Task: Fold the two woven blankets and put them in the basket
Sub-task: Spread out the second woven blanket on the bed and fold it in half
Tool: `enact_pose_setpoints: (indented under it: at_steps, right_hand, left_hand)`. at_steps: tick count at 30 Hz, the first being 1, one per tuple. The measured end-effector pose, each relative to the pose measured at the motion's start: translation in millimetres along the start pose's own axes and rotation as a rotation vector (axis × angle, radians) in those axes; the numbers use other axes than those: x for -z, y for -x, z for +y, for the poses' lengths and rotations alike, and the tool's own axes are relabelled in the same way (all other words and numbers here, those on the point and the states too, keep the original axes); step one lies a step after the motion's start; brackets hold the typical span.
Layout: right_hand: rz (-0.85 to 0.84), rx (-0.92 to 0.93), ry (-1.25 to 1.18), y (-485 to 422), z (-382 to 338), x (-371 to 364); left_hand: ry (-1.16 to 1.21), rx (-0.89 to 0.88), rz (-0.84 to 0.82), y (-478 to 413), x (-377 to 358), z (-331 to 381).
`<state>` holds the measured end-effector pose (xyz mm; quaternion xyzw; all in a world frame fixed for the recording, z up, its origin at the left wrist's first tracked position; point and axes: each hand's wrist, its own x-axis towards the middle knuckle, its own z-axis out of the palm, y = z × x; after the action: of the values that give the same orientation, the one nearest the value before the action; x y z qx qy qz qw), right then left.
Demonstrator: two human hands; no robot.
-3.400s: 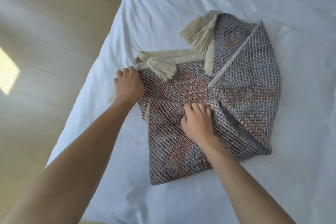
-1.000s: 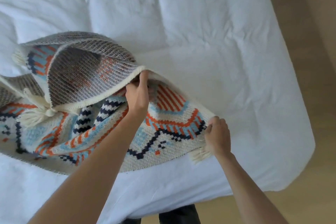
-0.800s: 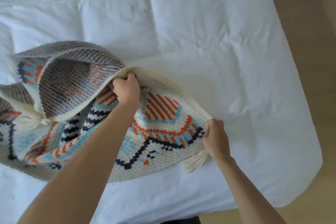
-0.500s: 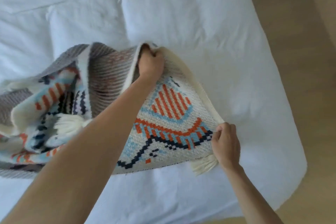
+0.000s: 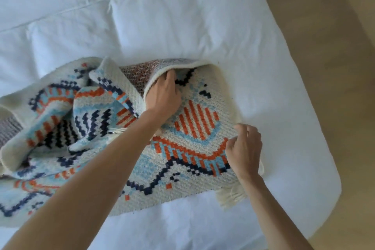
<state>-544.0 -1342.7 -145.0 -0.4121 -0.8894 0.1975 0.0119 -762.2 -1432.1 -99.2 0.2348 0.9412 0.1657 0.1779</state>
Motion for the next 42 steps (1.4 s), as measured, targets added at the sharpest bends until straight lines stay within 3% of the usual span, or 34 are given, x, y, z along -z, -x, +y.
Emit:
enact_pose_setpoints:
  at_steps: [3, 7, 11, 15, 17, 20, 25, 28, 31, 34, 38, 42]
  right_hand:
    - [0.036, 0.101, 0.003, -19.0, -28.6, -1.8]
    - [0.035, 0.318, -0.075, -46.3, -88.6, -6.8]
    - [-0.025, 0.574, -0.149, -60.4, -150.5, -12.5]
    - [-0.132, 0.707, -0.074, -66.0, -187.8, -23.5]
    - [-0.225, 0.755, 0.028, -65.2, -193.3, -28.2]
    - [-0.338, 0.729, 0.185, -69.4, -187.5, -35.6]
    - [-0.207, 0.514, 0.074, -102.8, -180.1, -34.3]
    - [-0.087, 0.357, 0.002, -134.1, -180.0, -12.6]
    - [0.009, 0.109, -0.094, -176.7, -185.5, 14.9]
    - [-0.039, -0.066, -0.207, -216.4, -198.4, 29.4]
    - [-0.206, 0.147, -0.181, -217.0, -210.2, 18.0]
    - [-0.177, 0.286, 0.047, -207.3, -190.6, -1.1]
  left_hand:
    - [-0.095, -0.064, 0.075, 13.5, 13.5, -26.9]
    - [-0.040, -0.146, 0.186, 33.1, 28.3, -50.5]
    - [0.026, -0.040, 0.322, 49.3, 33.7, -74.4]
    - [0.111, 0.104, 0.101, 69.9, 26.6, -115.4]
    - [0.049, 0.068, -0.030, 85.6, 26.5, -133.8]
    - [-0.136, -0.084, -0.126, 104.7, 28.4, -157.2]
    - [-0.319, -0.119, -0.174, 98.2, 34.1, -173.3]
    - [-0.275, -0.059, -0.151, 71.2, 47.1, -166.6]
    - [-0.064, 0.069, -0.067, 30.0, 67.6, -144.1]
    - [0.044, 0.167, 0.065, -14.6, 75.7, -123.9]
    - [0.053, 0.098, 0.014, -60.4, 69.3, -108.5]
    - [0.176, 0.311, -0.014, -99.8, 62.1, -110.3]
